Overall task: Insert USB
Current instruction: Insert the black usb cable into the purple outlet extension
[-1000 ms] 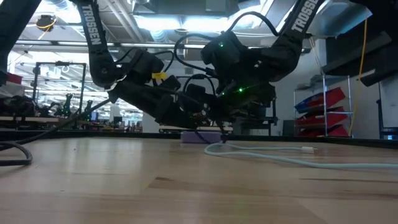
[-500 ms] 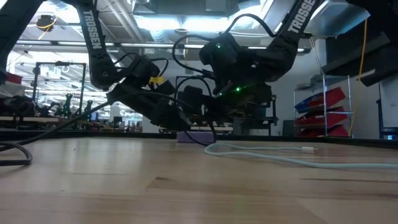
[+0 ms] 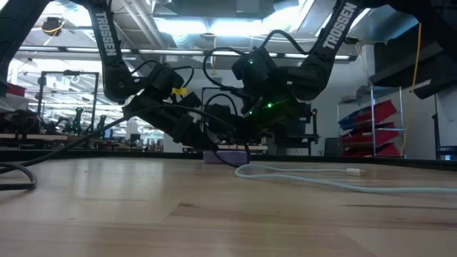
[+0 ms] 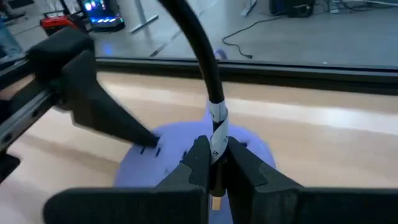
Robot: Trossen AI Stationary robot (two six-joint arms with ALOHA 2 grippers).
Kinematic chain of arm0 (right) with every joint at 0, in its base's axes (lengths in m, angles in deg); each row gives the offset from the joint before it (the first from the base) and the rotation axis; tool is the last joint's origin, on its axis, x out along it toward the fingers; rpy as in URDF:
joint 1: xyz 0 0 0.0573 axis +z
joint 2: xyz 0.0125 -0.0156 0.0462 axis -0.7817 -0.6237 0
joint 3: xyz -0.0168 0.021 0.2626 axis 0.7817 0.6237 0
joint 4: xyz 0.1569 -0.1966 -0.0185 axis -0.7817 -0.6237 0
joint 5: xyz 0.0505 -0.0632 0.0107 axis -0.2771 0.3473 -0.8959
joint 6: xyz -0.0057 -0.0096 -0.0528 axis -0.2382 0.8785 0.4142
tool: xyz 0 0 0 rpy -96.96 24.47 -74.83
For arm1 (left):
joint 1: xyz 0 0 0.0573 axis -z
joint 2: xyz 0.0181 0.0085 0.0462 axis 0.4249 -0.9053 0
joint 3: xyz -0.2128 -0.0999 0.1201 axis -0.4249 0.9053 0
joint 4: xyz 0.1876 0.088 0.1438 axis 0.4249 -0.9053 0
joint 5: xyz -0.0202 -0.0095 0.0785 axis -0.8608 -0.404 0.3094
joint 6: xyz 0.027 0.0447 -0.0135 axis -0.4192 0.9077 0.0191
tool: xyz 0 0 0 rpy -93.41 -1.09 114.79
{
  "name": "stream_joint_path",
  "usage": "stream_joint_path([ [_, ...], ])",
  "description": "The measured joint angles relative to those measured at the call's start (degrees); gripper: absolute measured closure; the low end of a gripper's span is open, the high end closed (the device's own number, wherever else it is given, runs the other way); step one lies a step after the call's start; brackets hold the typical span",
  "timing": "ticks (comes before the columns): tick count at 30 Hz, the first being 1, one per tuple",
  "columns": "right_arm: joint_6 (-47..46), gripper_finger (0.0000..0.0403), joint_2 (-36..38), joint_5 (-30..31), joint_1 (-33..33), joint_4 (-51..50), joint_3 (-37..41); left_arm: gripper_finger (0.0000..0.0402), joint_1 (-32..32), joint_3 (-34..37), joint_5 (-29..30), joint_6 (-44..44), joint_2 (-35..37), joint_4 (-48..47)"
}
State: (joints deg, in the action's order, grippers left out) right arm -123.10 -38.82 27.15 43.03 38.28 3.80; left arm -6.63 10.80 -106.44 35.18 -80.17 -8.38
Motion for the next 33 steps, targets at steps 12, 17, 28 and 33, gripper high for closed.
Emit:
stream_joint_path([
  [12, 2.29, 0.0398, -3.22, 5.03, 0.73, -3.15, -5.29, 0.0002, 0.85, 0.02, 0.56, 0.44, -0.24, -0.41],
  [17, 2.31, 0.0398, -3.24, 6.17, 0.92, -3.14, -5.31, 0.0002, 0.87, 0.02, 0.32, 0.39, -0.28, -0.33],
  [28, -0.75, 0.0398, -3.24, 5.92, 0.88, -5.68, -5.47, 0.0002, 0.94, 0.02, 0.64, -0.62, -0.28, -0.34],
  [33, -0.1, 0.0398, -3.2, 6.41, 0.88, -5.91, -5.49, 0.0002, 0.94, 0.0, 0.61, -1.29, -0.31, -0.31],
])
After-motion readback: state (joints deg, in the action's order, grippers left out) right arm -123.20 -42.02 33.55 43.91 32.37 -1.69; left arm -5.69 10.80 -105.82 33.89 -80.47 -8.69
